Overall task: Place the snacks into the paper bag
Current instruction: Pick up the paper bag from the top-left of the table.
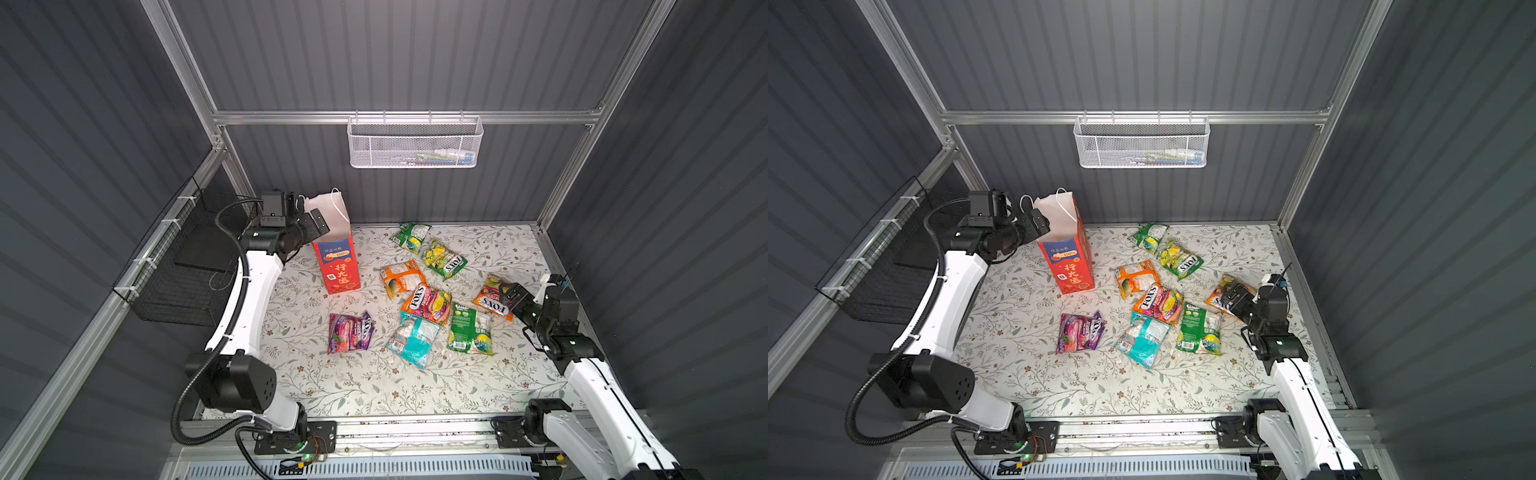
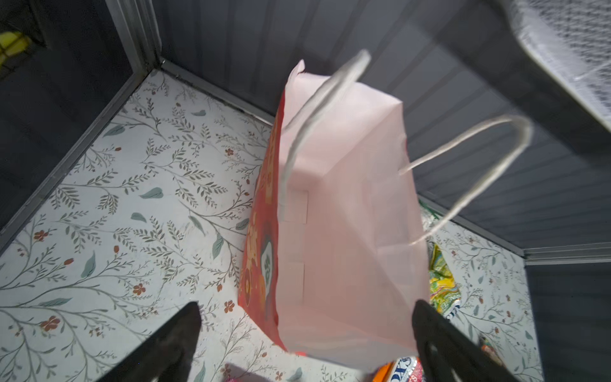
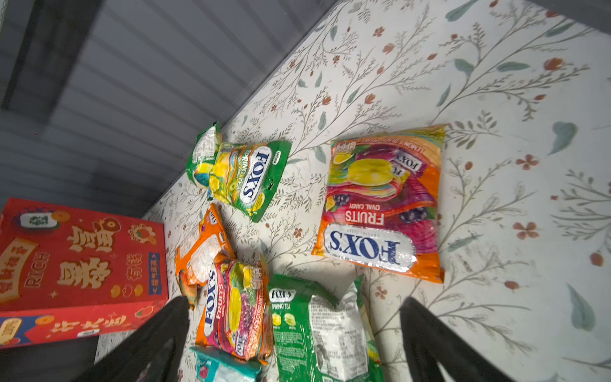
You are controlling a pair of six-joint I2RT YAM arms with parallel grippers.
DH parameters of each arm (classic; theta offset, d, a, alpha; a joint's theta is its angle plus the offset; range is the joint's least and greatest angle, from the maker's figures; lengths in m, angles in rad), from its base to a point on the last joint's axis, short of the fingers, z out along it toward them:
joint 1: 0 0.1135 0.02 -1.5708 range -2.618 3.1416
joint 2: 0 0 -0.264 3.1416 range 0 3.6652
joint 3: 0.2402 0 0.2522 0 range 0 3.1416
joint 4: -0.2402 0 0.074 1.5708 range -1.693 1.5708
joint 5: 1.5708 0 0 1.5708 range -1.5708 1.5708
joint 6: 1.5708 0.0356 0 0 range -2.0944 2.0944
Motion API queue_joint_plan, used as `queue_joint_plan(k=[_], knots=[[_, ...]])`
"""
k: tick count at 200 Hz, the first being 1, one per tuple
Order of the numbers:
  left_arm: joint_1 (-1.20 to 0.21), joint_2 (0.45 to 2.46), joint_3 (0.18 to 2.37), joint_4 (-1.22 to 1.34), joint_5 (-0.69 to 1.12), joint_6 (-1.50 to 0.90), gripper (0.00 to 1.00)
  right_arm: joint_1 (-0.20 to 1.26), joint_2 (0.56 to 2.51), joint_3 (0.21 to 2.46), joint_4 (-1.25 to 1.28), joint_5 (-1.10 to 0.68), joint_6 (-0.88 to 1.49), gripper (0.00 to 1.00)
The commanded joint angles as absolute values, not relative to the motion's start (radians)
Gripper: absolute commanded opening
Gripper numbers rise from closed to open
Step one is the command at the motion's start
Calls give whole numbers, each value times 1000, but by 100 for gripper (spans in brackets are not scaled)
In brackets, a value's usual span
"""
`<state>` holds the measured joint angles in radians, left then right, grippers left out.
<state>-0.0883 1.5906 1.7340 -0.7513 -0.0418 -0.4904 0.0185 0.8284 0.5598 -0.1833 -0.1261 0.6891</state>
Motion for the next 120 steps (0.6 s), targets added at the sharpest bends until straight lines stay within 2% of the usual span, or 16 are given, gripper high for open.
queue_joint_plan(k=[1,34,62,95,120], knots=[[-84,1665,1828,-868,-86,-479,99,33,810,565,-229,-178,636,99],[-87,1778,1941,-919,-117,-489,89,54,787,578,-243,-192,610,99],[-87,1832,1997,-931,-144,-497,77,66,782,575,-232,-204,606,99],[-87,1893,2070,-962,-156,-502,51,67,796,571,-217,-235,613,99],[-87,1925,2111,-978,-161,-497,39,67,792,571,-216,-238,615,99]])
